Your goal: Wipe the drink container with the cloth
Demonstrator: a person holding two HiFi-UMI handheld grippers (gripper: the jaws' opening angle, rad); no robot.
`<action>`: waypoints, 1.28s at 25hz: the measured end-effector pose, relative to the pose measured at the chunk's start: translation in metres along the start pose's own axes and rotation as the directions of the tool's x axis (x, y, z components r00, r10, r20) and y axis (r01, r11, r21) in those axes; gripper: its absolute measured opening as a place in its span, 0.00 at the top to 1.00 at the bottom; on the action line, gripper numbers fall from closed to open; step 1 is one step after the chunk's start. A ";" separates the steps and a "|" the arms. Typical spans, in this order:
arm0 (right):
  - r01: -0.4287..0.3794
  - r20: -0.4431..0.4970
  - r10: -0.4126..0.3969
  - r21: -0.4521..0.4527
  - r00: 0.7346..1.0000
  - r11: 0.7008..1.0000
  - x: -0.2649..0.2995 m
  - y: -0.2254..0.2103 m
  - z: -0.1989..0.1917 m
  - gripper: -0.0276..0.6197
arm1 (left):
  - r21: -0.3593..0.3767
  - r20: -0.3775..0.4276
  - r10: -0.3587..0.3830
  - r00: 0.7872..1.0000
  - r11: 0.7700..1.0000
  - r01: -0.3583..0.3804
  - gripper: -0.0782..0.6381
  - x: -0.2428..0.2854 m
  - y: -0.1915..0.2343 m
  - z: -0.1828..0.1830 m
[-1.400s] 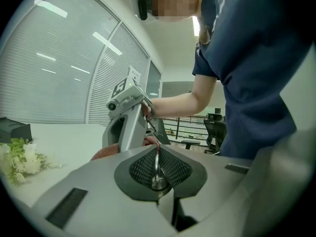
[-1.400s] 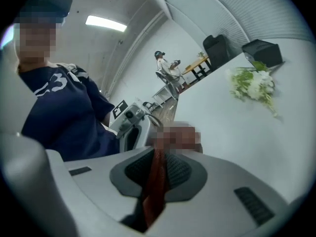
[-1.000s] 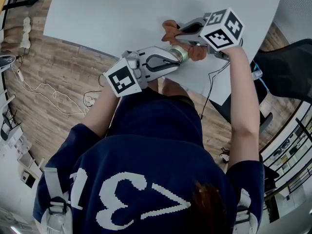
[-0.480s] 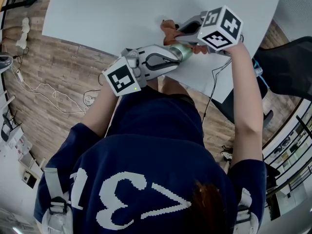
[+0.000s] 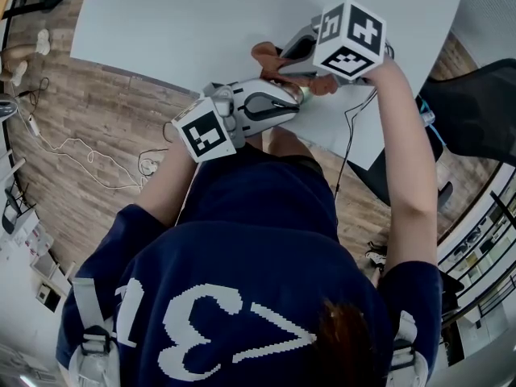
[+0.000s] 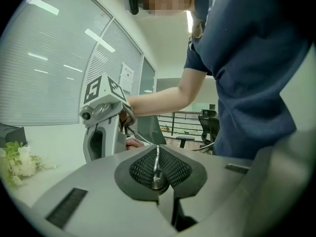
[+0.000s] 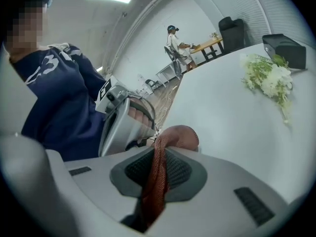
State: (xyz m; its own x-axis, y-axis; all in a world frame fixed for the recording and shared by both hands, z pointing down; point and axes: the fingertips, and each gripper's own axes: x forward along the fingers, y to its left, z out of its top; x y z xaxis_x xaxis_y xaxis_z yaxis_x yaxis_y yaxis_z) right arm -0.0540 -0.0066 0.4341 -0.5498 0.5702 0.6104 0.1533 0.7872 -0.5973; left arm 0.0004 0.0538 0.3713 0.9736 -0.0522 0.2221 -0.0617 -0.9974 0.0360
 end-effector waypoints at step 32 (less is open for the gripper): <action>0.201 0.047 -0.204 0.063 0.978 0.978 0.001 -0.038 -0.033 0.87 | 0.002 -0.004 0.035 0.999 0.999 -0.035 0.85 -0.008 0.000 -0.006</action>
State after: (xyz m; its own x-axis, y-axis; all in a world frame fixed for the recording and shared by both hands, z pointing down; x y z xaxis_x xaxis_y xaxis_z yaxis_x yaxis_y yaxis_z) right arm -0.0336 -0.0279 0.4743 -0.6075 0.3861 0.6942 -0.0121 0.8693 -0.4941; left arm -0.0091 0.0549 0.3748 0.9699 -0.0871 0.2272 -0.0954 -0.9951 0.0259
